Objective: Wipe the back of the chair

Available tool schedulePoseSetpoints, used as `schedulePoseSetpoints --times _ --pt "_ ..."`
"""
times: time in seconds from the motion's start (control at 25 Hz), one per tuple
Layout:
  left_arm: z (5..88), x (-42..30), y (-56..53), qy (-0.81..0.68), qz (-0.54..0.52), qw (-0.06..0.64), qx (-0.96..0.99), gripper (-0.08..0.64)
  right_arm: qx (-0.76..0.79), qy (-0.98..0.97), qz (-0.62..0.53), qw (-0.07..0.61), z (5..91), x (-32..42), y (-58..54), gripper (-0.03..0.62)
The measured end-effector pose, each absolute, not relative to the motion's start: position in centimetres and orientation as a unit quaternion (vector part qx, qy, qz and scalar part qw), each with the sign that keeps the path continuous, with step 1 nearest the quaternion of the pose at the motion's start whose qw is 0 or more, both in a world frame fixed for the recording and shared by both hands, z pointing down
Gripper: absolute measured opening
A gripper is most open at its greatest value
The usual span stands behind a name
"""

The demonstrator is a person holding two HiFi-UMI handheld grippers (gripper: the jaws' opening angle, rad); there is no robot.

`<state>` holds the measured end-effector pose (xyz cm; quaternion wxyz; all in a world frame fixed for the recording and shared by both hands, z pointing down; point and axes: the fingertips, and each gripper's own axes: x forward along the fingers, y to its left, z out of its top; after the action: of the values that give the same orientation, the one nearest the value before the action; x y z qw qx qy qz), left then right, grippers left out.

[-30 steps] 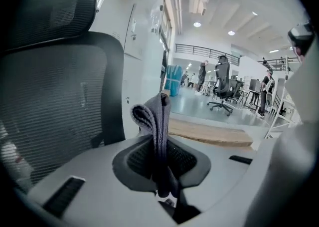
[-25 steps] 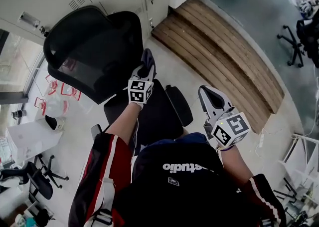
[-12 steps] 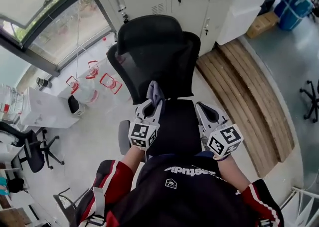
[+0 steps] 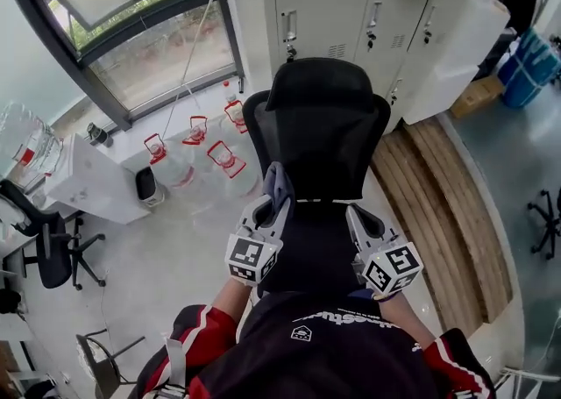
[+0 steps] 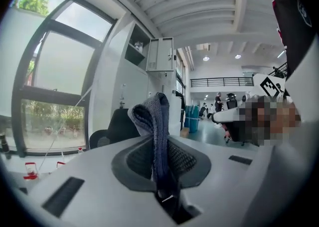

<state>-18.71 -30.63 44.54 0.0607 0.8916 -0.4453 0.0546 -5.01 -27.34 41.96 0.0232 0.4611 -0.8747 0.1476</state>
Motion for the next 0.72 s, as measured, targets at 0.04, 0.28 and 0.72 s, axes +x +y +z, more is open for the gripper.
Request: schedulePoseSetpoints --times 0.04,0.28,0.72 --pt "44.5 -19.0 -30.5 -0.443 0.051 0.062 0.893 0.057 0.47 -0.87 0.144 0.022 41.8 -5.0 -27.1 0.015" --pt "43.5 -17.7 -28.0 -0.416 0.03 0.071 0.906 0.057 0.516 -0.844 0.143 0.028 41.6 -2.4 -24.5 0.015" --pt "41.5 -12.8 -16.5 -0.4 0.02 0.072 0.913 0.057 0.504 -0.851 0.147 0.009 40.6 1.9 -13.2 0.015"
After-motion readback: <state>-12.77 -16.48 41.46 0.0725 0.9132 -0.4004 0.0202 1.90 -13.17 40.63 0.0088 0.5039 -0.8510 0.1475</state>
